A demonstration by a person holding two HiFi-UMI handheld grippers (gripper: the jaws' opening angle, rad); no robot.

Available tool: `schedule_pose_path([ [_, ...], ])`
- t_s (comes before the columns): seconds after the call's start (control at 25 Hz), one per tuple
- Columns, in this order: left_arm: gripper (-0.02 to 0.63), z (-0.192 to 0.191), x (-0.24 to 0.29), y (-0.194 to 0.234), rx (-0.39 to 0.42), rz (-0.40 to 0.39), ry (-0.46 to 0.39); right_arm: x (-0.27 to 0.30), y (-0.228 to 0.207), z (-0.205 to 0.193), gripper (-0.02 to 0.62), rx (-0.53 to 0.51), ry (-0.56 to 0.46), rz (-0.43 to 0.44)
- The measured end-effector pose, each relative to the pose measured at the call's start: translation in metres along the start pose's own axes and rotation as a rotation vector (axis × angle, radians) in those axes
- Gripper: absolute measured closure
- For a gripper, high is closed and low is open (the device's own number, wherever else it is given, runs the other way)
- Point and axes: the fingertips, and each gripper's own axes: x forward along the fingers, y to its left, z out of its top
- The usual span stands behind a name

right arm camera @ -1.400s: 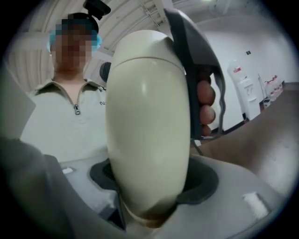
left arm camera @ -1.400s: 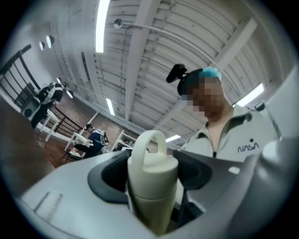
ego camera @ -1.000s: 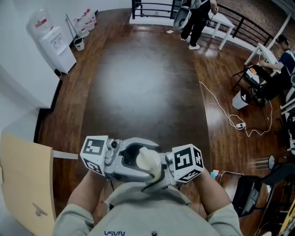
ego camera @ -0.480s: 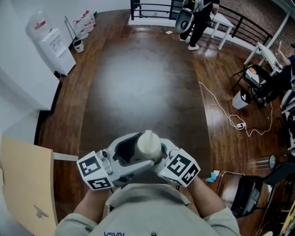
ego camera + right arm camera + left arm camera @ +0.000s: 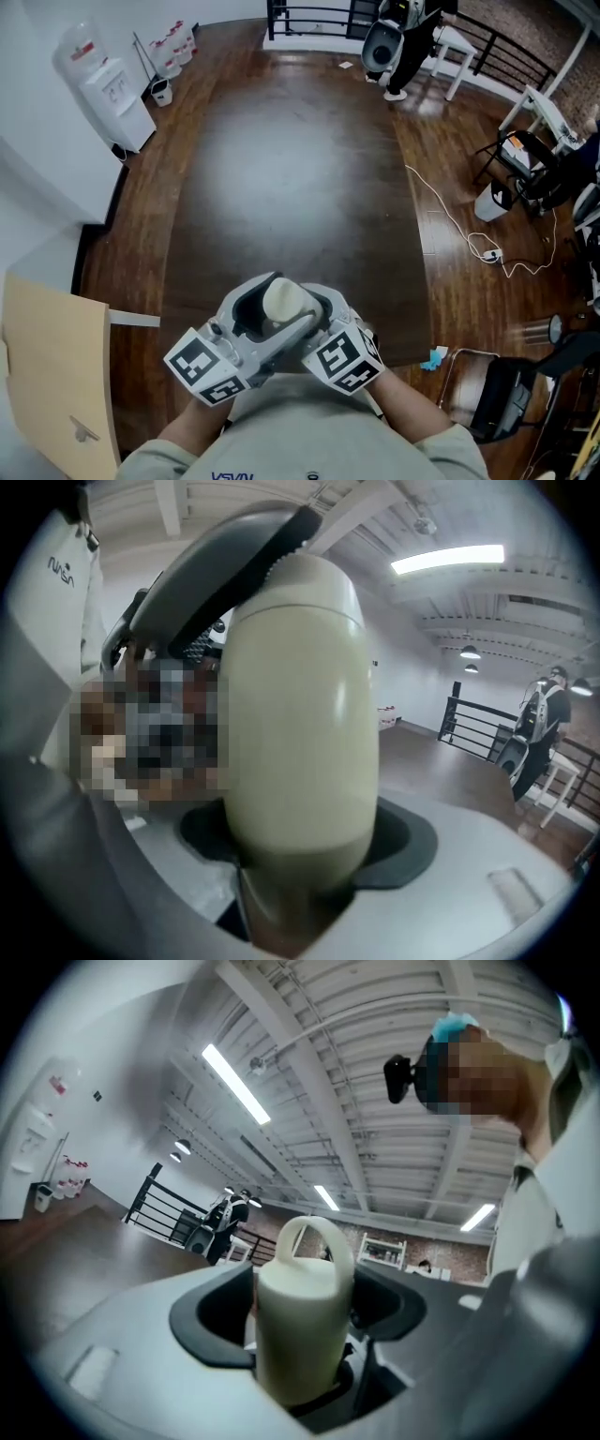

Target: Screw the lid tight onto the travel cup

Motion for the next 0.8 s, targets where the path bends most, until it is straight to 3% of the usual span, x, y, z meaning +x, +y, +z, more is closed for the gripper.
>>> schedule_pose_path([
  [0.2,0.308,0.002,-0.001,-0.003,-0.002,-0.046,0.008,-0.003,0.008,0.001,0.290,0.005,0.009,0.068],
  [0.36,0.299,0.011,-0.007,-0.008,-0.022,-0.157,0.009,-0.009,0.023,0.008,0.290,0.020,0.024,0.188],
  [0.52,0.301,0.012,-0.009,-0.030,-0.049,-0.352,0.029,-0.030,0.053,0.008,0.290,0.081,0.039,0.463],
  [0.8,0.302,0.017,-0.017,-0.061,-0.222,-0.785,0.067,-0.078,0.101,0.023,0.290,0.194,-0.035,1.016],
])
